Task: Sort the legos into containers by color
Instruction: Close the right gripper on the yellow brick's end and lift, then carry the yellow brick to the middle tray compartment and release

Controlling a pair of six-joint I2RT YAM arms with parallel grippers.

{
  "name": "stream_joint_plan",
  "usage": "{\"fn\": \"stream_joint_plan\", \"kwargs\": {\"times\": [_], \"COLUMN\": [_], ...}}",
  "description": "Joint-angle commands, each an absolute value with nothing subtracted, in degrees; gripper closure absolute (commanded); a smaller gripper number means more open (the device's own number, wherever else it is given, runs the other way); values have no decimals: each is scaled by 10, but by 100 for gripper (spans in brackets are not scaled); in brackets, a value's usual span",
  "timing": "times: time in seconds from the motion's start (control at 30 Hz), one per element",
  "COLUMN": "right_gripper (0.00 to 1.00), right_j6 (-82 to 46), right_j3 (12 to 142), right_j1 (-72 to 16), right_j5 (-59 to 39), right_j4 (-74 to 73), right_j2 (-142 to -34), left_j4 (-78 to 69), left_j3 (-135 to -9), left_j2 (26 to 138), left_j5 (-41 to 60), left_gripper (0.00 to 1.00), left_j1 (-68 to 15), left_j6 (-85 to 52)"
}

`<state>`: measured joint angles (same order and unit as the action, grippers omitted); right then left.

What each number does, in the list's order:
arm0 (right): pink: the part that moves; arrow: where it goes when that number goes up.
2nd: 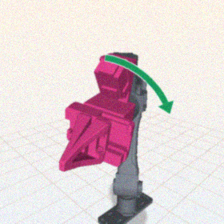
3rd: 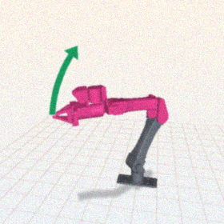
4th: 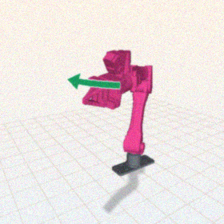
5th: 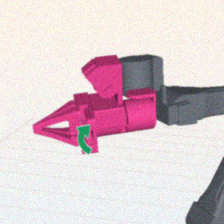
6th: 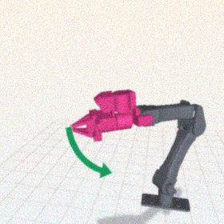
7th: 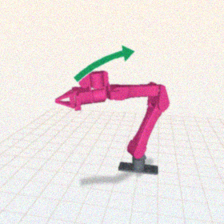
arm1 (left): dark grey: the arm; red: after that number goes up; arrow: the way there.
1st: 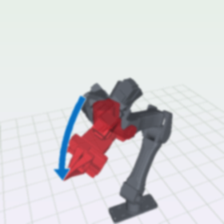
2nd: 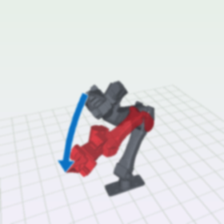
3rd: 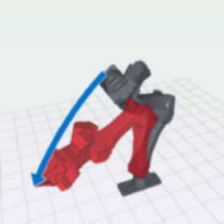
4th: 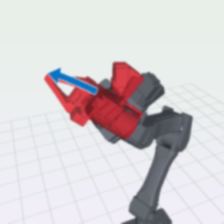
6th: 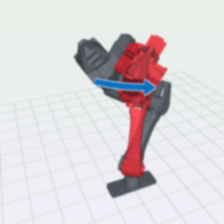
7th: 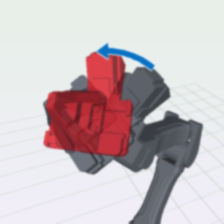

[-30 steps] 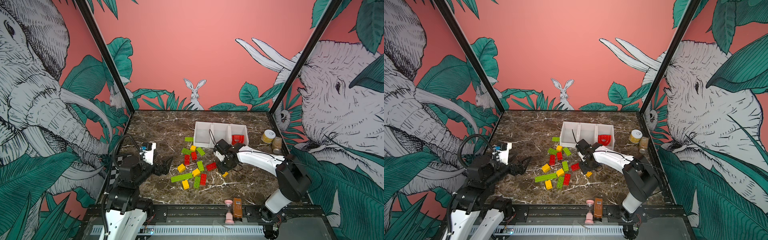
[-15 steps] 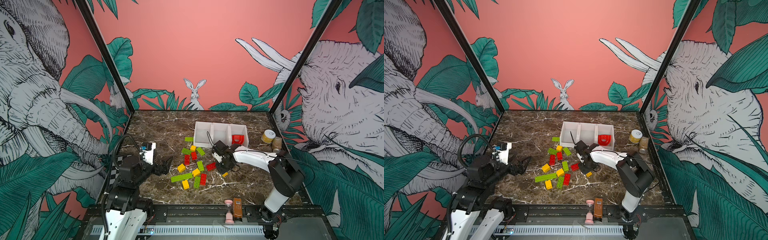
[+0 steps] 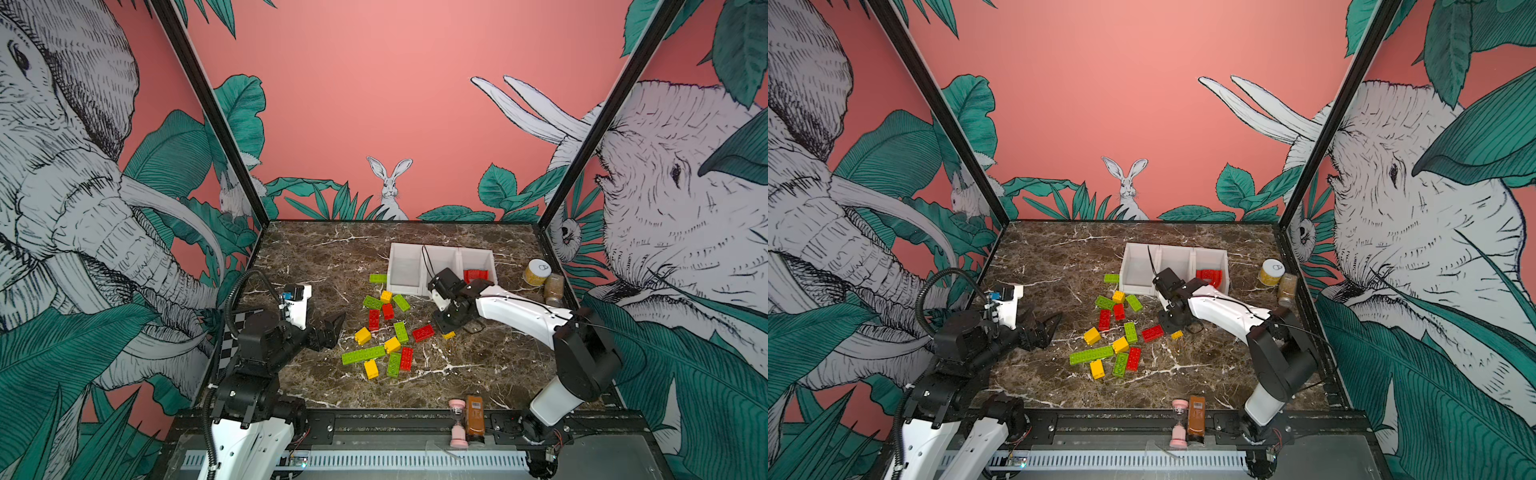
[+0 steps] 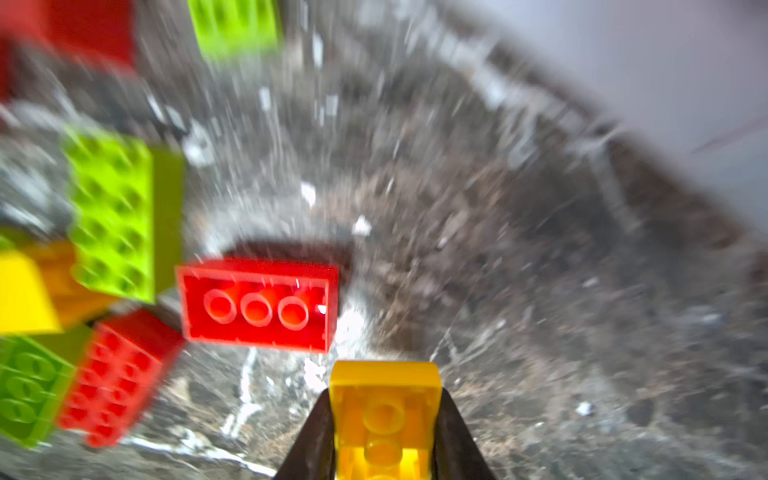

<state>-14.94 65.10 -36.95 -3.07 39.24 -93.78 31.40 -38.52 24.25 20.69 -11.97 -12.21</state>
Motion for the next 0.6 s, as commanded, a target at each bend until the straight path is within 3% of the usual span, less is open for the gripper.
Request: {"fn": "stream_joint_plan", "kwargs": {"times": [0.0,0.57], "right_gripper": [77,74], "right_j6": [-138,-153], "right_j3": [705,914], "right_j1": [-340,-264], "right_j5": [-40,-20], "right_j4": [392,320], "right_j2": [-938,-1131], "left_j4": [313,318], "left_j3": [-389,-394], "left_j2": [246,241], "left_j5": [212,211], "left_gripper": [1,1], "left_j1": [-119,-119], "left_j6": [-124,-123]}}
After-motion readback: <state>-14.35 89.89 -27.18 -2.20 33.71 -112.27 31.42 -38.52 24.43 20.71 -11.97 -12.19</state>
